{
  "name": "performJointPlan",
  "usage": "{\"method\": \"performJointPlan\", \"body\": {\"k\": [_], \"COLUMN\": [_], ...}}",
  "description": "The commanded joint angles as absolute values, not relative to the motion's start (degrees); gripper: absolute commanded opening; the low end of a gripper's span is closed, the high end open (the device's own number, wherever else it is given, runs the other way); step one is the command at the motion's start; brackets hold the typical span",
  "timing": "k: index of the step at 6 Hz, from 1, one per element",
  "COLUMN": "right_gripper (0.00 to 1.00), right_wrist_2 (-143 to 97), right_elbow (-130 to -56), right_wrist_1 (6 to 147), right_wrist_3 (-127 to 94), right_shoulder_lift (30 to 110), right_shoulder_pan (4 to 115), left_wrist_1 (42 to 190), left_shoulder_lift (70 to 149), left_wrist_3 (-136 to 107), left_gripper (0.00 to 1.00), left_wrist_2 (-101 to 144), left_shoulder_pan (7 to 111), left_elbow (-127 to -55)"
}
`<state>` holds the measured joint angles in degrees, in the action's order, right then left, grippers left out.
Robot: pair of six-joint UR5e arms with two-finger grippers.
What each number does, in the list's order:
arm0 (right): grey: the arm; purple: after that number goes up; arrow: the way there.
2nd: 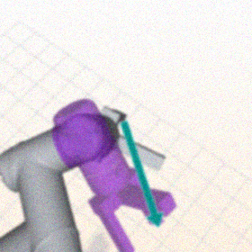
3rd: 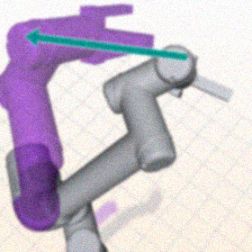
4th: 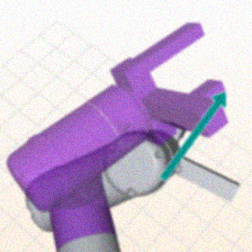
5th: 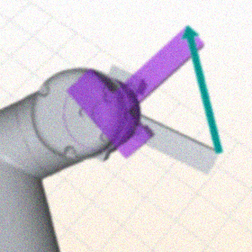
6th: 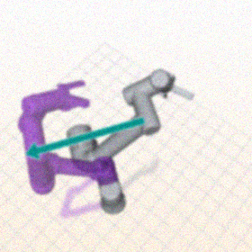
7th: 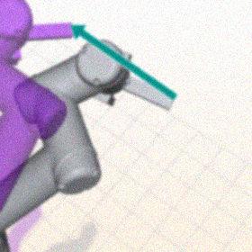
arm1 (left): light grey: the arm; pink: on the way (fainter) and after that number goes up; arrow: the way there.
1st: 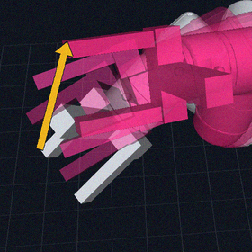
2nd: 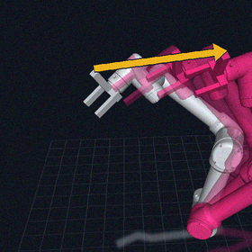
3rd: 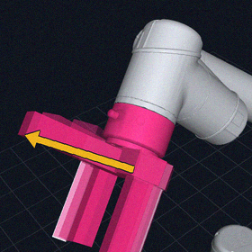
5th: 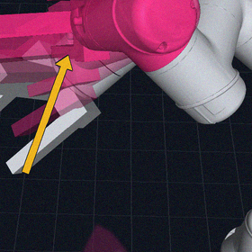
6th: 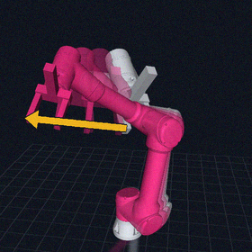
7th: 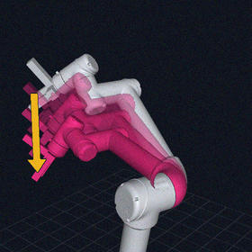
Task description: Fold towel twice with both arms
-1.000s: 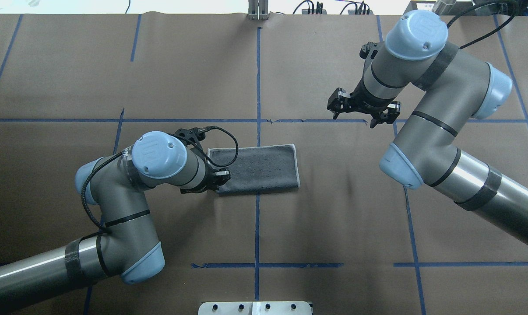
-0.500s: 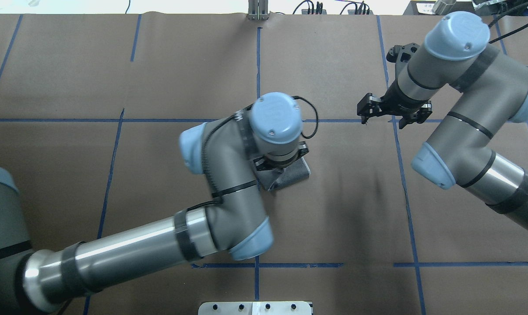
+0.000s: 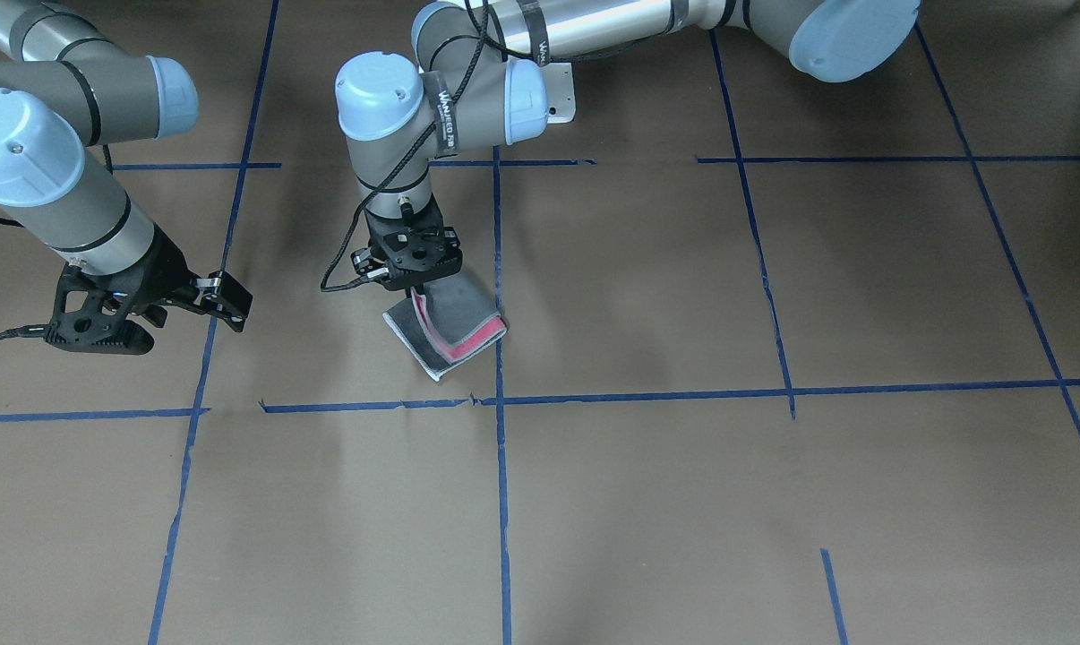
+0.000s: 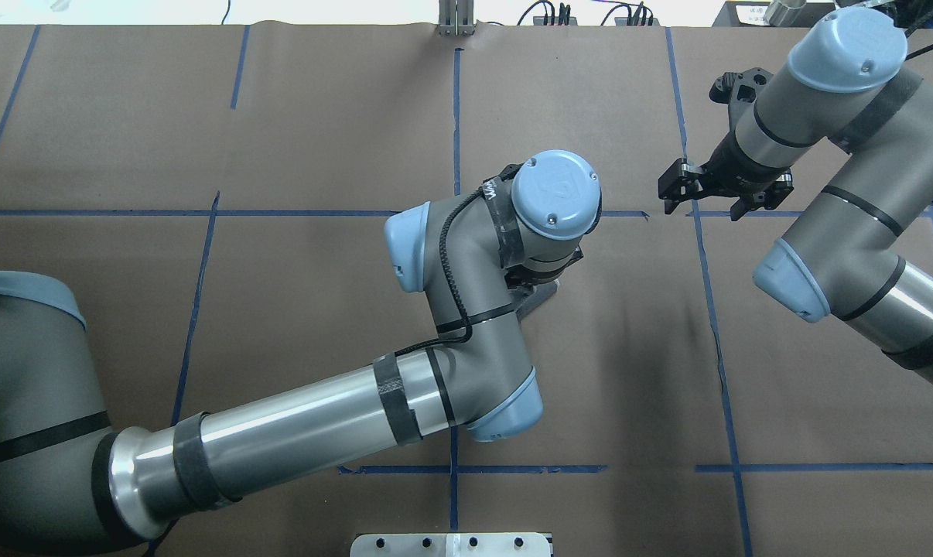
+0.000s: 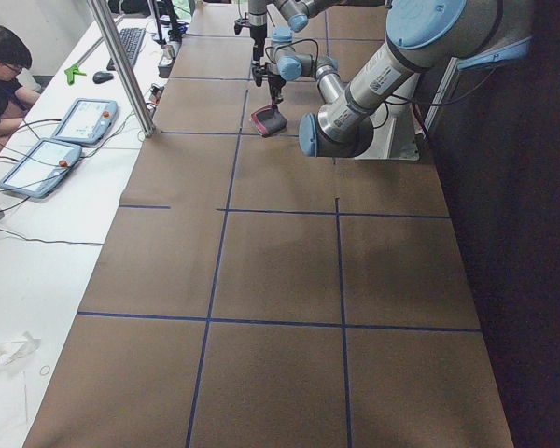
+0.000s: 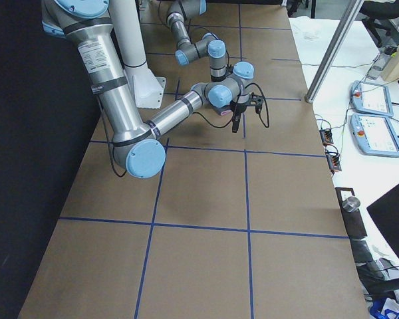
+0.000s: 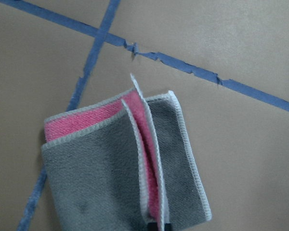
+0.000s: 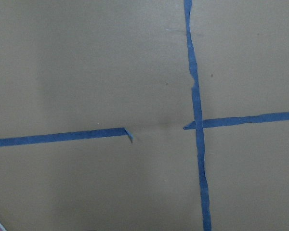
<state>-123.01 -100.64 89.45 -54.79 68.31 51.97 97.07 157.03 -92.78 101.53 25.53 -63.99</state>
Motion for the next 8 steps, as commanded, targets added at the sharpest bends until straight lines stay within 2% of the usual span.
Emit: {"method": "performJointPlan", "body": {"k": [1,3,4,6,8], "right_gripper": [1.0,1.0,1.0,1.0,1.0], "right_wrist_2": [-123.1,-125.6,-126.3,-129.1,-131.4], "right_elbow": [-100.5,-99.8,-99.6,-99.8,-100.3], "right_wrist_1": [89.5,90.2,90.3,90.2,90.1], "right_wrist_3": [-54.0,-44.6,-37.8,-16.2,0.9], "right_shoulder_lift": [68.4,69.3,71.9,81.1,90.5], "right_shoulder_pan": [52.0,55.9,59.1,69.1,79.0], "left_wrist_1": [97.9,96.4,94.4,85.2,81.4], "left_shoulder_lift": [157.8,156.2,151.8,134.3,121.2], "left_wrist_3": [-92.1,-80.7,-72.4,-48.8,-25.3], "left_gripper": [1.0,1.0,1.0,1.0,1.0], "left_wrist_2": [101.9,114.2,116.7,119.9,124.6], "left_shoulder_pan": [26.0,32.0,34.8,43.5,55.5], "left_elbow": [-63.4,-64.1,-68.1,-87.0,-96.1]}}
